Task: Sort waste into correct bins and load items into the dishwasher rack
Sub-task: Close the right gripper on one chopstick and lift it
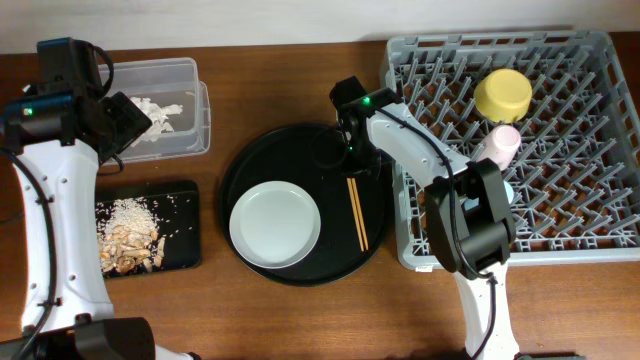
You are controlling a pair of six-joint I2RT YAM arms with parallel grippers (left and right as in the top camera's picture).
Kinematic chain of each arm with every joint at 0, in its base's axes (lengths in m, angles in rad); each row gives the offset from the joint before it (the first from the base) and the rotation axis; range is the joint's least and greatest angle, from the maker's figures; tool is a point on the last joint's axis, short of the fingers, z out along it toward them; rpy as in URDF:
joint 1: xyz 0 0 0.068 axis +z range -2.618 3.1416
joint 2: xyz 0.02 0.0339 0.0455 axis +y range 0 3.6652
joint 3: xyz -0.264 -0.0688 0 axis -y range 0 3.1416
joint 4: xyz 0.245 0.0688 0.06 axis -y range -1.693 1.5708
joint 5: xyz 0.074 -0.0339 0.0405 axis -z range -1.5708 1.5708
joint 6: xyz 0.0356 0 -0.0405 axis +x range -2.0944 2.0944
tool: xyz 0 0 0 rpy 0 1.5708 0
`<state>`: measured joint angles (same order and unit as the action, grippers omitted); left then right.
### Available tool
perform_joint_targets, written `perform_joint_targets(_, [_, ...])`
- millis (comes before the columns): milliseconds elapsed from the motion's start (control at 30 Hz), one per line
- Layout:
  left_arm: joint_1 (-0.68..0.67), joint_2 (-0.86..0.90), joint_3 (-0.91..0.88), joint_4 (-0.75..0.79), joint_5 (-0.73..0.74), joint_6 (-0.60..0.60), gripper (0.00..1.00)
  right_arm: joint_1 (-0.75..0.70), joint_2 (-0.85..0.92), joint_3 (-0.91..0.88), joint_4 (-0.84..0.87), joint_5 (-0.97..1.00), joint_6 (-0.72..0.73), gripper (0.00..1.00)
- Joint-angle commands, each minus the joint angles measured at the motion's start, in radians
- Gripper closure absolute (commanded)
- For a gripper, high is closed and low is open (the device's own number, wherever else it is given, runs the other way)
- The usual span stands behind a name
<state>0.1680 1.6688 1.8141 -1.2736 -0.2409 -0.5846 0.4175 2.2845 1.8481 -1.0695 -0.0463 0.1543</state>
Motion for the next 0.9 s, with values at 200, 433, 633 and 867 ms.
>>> perform_joint_targets(200, [0.005,-0.013,0.008,0.001,-0.01,-0.006,0.01,-0.005,0.013,-0.03,0.016,-0.013,0.013,0.81])
perform_joint_targets(433, [0.005,-0.013,0.008,0.001,-0.011,-0.006,0.01,-0.005,0.013,-0.083,0.056,-0.029,0.013,0.81])
perform_joint_targets(633, [0.005,-0.013,0.008,0.001,-0.01,-0.006,0.01,-0.005,0.013,-0.083,0.058,-0.028,0.013,0.82])
perform_joint_targets(867, [0.005,-0.013,0.008,0.001,-0.01,-0.006,0.01,-0.005,0.013,-0.085,0.056,-0.024,0.069,0.82])
